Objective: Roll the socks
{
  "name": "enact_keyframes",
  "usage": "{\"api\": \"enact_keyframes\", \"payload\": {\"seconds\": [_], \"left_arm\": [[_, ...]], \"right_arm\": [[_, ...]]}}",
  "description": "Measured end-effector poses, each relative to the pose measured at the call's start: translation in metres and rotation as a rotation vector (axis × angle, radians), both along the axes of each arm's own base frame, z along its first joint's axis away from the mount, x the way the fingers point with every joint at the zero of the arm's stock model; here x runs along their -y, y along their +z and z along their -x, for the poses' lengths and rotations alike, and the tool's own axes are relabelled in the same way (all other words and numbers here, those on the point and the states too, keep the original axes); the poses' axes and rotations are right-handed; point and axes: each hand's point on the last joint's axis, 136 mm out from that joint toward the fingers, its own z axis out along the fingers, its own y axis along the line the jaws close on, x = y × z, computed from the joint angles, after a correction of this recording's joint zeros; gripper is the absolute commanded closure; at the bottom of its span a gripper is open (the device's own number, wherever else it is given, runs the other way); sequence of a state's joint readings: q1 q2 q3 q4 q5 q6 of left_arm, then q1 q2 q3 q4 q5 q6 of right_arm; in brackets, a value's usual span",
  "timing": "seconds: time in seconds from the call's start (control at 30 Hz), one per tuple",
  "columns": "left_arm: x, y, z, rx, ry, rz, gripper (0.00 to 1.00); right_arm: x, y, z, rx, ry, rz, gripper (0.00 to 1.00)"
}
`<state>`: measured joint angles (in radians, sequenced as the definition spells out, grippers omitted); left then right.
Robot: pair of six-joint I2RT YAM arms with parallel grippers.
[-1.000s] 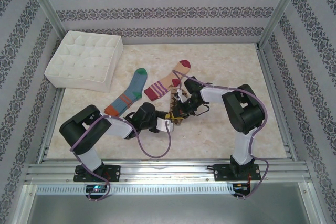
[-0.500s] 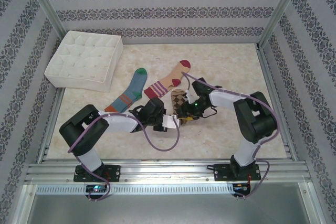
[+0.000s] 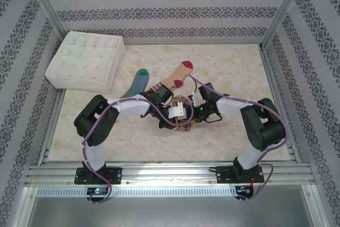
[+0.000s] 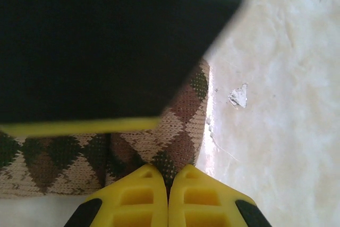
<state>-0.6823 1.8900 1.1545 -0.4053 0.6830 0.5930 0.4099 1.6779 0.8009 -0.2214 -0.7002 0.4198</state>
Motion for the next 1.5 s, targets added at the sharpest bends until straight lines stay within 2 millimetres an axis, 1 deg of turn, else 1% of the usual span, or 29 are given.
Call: {"api": "enact_keyframes", "payload": {"seconds": [0.07,0.17,0.3,0.4,0.47,0.53,0.6,0.67,0.73,0.87,0.93,1.2,1.4,1.47,1.5], "left_arm": [[-0.003,0.000,0.000,-0.061,0.018,0.000,1.00],[-0.007,0.001,0.000,-0.141,0.043,0.008,1.00],[-0.008,0.000,-0.001,-0.223,0.063,0.014,1.00],[-0.008,0.000,0.001,-0.266,0.064,0.014,1.00],[-0.008,0.000,0.003,-0.291,0.065,0.012,1.00],[-0.009,0.000,0.005,-0.314,0.066,0.005,1.00],[-0.008,-0.001,0.005,-0.332,0.065,0.001,1.00],[-0.008,-0.001,0.006,-0.364,0.067,-0.007,1.00],[-0.006,-0.002,0.005,-0.390,0.069,-0.009,1.00],[-0.003,-0.002,0.002,-0.447,0.092,-0.013,1.00],[-0.004,-0.002,0.000,-0.475,0.109,-0.011,1.00],[-0.007,-0.004,-0.008,-0.584,0.190,-0.006,1.00],[-0.011,-0.004,-0.015,-0.642,0.270,-0.018,1.00],[-0.011,-0.004,-0.015,-0.658,0.290,-0.021,1.00],[-0.010,-0.004,-0.016,-0.662,0.296,-0.022,1.00]], "right_arm": [[-0.002,-0.001,0.002,0.011,0.010,-0.005,0.62],[-0.001,-0.001,0.005,0.033,0.011,-0.003,0.58],[0.012,0.004,0.005,0.098,-0.021,0.048,0.54],[0.024,0.017,0.001,0.177,-0.058,0.088,0.55],[0.029,0.031,-0.004,0.255,-0.065,0.106,0.56],[0.028,0.043,-0.005,0.318,-0.048,0.103,0.57],[0.023,0.049,-0.003,0.355,-0.015,0.096,0.57],[0.019,0.048,0.000,0.367,0.013,0.099,0.57],[0.011,0.043,0.005,0.362,0.048,0.094,0.59],[0.001,0.020,0.015,0.298,0.094,0.112,0.62],[-0.001,0.014,0.015,0.282,0.096,0.117,0.62],[-0.005,0.011,0.010,0.295,0.078,0.122,0.62],[-0.005,0.006,0.015,0.298,0.084,0.134,0.63],[-0.005,0.005,0.015,0.306,0.086,0.140,0.64],[-0.006,0.005,0.015,0.307,0.087,0.142,0.67]]}}
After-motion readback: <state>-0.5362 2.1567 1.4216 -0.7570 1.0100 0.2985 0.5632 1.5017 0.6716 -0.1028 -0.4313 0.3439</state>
